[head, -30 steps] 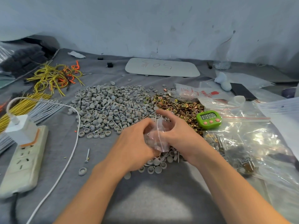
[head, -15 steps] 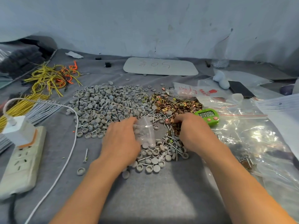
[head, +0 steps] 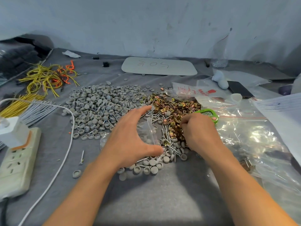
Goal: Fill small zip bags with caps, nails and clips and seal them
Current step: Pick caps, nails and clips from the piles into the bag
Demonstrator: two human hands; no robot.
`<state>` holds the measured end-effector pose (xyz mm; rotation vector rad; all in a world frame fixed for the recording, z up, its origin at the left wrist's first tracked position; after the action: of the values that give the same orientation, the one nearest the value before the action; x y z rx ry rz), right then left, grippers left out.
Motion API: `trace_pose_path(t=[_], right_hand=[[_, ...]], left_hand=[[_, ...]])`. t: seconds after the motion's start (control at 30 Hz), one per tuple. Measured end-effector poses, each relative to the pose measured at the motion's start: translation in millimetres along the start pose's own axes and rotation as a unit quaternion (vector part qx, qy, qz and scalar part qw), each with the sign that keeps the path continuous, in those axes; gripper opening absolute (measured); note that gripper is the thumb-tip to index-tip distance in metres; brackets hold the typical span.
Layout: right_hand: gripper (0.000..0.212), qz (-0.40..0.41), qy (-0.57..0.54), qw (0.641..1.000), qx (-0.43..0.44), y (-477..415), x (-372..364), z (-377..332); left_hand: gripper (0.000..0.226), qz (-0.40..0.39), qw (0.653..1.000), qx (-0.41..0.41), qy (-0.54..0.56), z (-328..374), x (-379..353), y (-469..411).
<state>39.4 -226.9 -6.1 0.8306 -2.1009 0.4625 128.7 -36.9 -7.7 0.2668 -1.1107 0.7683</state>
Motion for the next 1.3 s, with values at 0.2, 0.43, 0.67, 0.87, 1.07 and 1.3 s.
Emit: trace_pose_path(t=[0.2,0.43,0.67,0.87,1.07,1.3], right_hand=[[0.019,0.068,-0.222,0.972,0.036,11.6,2.6,8.2],[0.007,-0.122,-0.598,0.791,-0.037,36.7,8.8,-4.0],[0.029,-0.201,-0.619,0.757,-0.068,33.3,6.5,-5.5],[0.015,-0.209,-0.636,0.736,-0.102,30.7,2.6,-7.0],[0.02,-0.058,-0.482,0.873,-0.058,22.2,-0.7,-0.8],[0.016,-0.026,-0.244,0.969,0.005,15.4,-18.3,0.4]], left_hand=[[0.066,0.118,0.991,0.027,0.052,13.0,-7.1,2.1],[0.027,0.123,0.985,0.015,0.118,24.0,-13.5,-2.9],[0.026,0.116,0.968,0.021,0.223,19.5,-10.8,-6.0],[0.065,0.041,0.991,0.029,0.126,9.4,3.2,-5.4],[0.126,-0.146,0.98,0.01,-0.131,-0.7,-3.2,-2.7],[0.127,-0.111,0.984,0.076,-0.117,-3.7,-15.6,-7.2]])
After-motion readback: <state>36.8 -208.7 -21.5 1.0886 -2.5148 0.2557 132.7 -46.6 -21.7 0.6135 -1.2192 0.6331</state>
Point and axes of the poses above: each hand's wrist, its own y-axis away from the middle knuckle, its own x-axis out of the back of the hand, z = x × y, the point moved 1 cm from there along -y, towards the middle knuckle, and after that the axes turned 14 degrees about -y, right-handed, at the moved point
